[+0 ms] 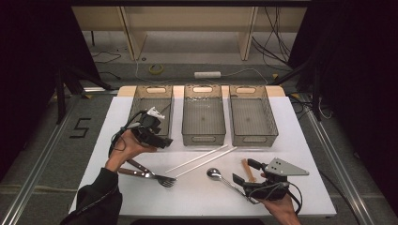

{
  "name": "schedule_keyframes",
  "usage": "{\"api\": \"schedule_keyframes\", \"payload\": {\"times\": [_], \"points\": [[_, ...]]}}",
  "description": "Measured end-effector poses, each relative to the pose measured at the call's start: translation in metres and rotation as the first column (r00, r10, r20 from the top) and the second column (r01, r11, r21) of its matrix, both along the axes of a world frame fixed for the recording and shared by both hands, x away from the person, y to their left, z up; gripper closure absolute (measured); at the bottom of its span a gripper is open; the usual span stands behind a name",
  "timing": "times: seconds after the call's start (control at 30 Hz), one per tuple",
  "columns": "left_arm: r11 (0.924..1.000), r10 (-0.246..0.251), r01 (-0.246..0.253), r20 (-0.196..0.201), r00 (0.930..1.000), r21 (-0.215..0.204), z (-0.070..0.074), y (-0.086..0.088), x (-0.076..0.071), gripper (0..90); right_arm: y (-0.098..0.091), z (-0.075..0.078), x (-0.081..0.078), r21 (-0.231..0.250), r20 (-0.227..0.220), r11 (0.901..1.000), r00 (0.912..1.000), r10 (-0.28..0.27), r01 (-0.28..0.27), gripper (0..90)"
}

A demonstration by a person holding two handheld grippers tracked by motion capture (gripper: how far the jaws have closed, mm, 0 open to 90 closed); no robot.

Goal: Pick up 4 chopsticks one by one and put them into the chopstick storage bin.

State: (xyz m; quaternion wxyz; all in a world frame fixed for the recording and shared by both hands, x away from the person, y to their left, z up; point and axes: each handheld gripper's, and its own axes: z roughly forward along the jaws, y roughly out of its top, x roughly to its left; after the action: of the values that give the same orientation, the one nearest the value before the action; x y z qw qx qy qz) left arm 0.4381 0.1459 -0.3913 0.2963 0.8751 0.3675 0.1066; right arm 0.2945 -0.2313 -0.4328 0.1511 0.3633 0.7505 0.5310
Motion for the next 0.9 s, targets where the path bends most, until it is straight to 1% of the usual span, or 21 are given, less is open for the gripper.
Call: {"api": "schedule_keyframes", "payload": {"times": [0.13, 0.23, 0.47, 0.57, 0.77, 0.9], "points": [[0.9999, -0.017, 0.017, -0.01, 0.9998, -0.002, -0.001, -0.005, -0.001, 30.6, -0.001, 0.0, 0.0, 0.003, 0.001, 1.0, 1.0, -0.002, 0.002, 21.9], [0.9998, -0.018, 0.018, -0.004, 0.9998, -0.001, -0.002, -0.01, -0.003, 30.8, 0.0, 0.0, 0.0, 0.004, 0.0, 1.0, 1.0, 0.0, 0.0, 21.9], [0.9965, -0.069, 0.071, -0.027, 0.9972, 0.044, -0.009, -0.028, -0.007, 31.0, -0.001, 0.0, 0.0, 0.005, -0.001, 1.0, 1.0, -0.003, 0.003, 21.9], [0.995, -0.082, 0.084, -0.042, 0.9957, 0.053, -0.012, -0.036, -0.008, 31.1, -0.001, 0.0, 0.001, 0.006, -0.003, 1.0, 1.0, -0.004, 0.004, 21.9], [0.9918, -0.103, 0.107, -0.058, 0.993, 0.07, -0.017, -0.047, -0.01, 32.1, -0.001, -0.001, 0.001, 0.01, -0.006, 0.9999, 1.0, -0.006, 0.006, 21.9], [0.9877, -0.126, 0.132, -0.069, 0.9896, 0.084, -0.019, -0.053, -0.01, 33.6, -0.002, -0.001, 0.002, 0.011, -0.008, 0.9999, 0.9999, -0.007, 0.007, 21.9]]}}
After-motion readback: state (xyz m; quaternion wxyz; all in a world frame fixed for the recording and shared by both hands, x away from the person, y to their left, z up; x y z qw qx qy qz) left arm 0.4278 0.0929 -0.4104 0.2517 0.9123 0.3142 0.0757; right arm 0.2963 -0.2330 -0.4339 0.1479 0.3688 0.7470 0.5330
